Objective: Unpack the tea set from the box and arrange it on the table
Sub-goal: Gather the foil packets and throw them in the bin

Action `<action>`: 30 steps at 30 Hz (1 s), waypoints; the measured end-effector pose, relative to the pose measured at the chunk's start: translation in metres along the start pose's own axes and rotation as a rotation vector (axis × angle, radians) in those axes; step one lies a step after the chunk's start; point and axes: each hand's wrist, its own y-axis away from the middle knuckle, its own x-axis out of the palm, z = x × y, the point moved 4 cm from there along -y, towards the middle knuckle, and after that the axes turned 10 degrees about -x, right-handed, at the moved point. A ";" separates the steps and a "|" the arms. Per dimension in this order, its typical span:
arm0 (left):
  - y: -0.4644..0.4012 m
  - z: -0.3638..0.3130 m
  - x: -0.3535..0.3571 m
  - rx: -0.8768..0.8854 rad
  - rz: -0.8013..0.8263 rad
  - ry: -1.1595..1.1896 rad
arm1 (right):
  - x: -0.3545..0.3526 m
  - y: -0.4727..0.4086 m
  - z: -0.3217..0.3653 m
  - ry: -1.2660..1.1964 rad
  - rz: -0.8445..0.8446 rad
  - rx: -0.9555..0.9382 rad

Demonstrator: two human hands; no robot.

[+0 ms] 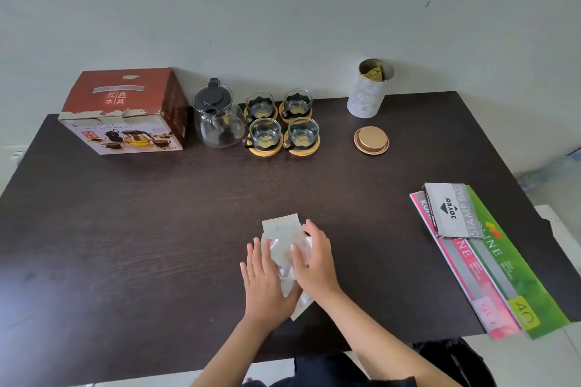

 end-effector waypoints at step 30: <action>-0.094 -0.019 -0.046 -0.117 0.314 0.111 | -0.029 -0.108 -0.002 0.197 0.559 0.027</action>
